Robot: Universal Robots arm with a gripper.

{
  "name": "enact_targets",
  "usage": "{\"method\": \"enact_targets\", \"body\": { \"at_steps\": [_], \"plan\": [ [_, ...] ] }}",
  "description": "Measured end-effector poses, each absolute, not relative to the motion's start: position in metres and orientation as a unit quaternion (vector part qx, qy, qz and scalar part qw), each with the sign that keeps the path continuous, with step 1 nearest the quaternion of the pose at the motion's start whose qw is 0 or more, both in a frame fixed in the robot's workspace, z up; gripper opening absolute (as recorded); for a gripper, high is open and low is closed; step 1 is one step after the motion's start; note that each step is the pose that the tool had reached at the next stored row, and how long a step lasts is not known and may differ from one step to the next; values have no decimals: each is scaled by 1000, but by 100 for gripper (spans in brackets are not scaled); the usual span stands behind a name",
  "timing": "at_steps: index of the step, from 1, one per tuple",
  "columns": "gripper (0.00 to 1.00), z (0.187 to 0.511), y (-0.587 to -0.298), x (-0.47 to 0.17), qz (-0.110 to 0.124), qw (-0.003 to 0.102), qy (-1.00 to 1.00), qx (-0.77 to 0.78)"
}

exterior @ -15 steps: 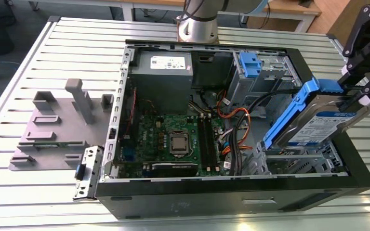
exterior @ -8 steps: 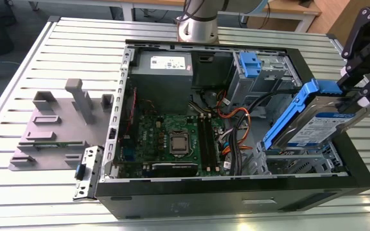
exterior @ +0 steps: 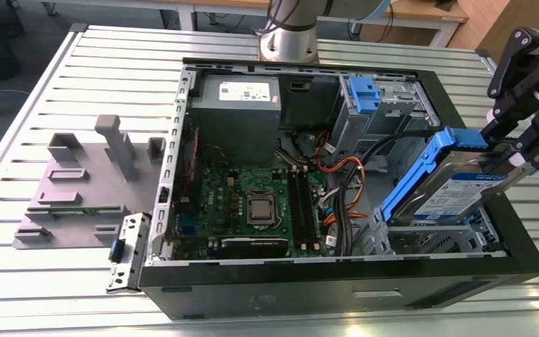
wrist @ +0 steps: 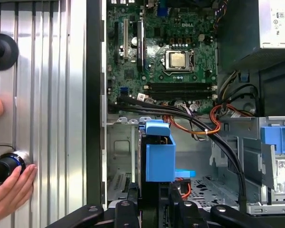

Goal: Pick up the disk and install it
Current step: 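Insert the disk into the insertion slot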

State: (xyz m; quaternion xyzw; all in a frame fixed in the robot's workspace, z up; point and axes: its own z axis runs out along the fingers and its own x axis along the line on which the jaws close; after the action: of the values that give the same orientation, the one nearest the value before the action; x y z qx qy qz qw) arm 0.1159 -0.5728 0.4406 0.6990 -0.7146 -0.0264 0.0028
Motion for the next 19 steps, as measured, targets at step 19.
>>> {"method": "enact_targets", "body": {
  "at_steps": [19],
  "plan": [
    [35,406,-573,116,-26,4,-715,699]
  ]
}}
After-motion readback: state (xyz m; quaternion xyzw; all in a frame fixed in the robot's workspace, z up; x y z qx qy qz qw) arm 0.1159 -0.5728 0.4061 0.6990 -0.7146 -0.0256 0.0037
